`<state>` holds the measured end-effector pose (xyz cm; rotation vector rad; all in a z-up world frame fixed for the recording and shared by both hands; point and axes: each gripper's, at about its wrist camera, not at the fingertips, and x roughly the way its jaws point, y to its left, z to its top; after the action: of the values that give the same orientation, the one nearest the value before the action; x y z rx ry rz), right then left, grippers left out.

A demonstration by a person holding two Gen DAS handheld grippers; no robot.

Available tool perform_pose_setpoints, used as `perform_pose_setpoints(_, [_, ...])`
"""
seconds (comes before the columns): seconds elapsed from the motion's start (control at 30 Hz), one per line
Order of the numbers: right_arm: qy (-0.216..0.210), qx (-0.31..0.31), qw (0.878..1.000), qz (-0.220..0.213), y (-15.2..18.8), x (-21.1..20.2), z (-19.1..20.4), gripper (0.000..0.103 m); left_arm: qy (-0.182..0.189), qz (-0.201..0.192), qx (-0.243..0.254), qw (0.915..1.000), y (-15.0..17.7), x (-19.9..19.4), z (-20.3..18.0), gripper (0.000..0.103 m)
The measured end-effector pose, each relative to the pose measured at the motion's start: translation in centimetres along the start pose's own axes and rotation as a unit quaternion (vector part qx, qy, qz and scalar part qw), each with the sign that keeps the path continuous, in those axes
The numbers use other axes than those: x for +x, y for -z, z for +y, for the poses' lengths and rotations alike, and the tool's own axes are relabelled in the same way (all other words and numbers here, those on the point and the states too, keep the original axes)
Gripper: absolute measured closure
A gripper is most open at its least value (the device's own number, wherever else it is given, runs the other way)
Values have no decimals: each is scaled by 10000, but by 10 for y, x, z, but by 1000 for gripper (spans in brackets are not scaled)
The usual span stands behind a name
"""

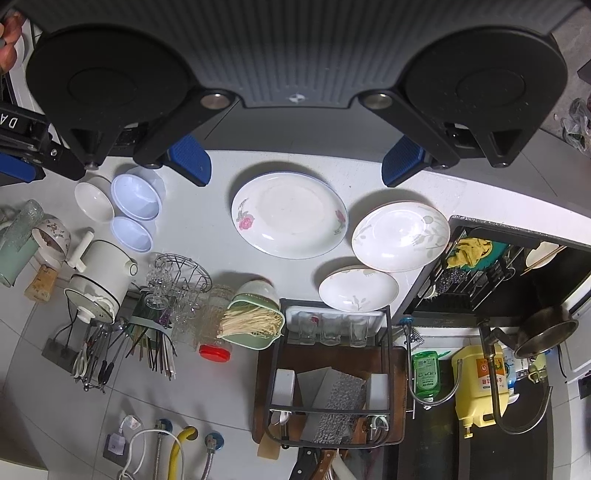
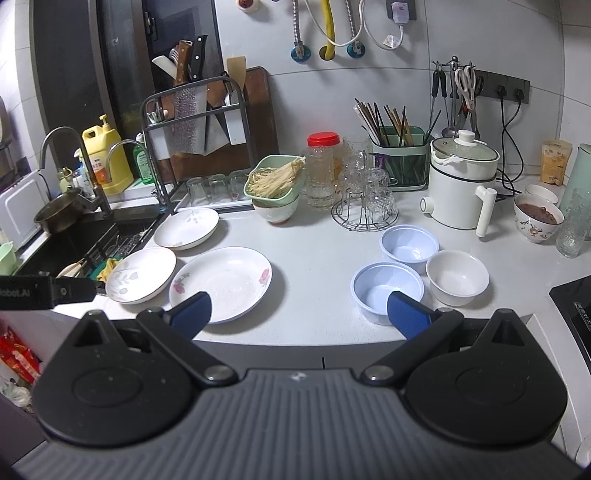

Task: Organize plates and bowls

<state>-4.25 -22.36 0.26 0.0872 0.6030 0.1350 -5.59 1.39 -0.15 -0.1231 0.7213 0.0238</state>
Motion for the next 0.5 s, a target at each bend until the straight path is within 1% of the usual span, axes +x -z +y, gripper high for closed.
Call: perform_pose_setpoints(0.5, [-33, 139, 9999, 46, 6, -2, 5, 0, 4, 44, -3, 10000, 11, -3, 2, 3])
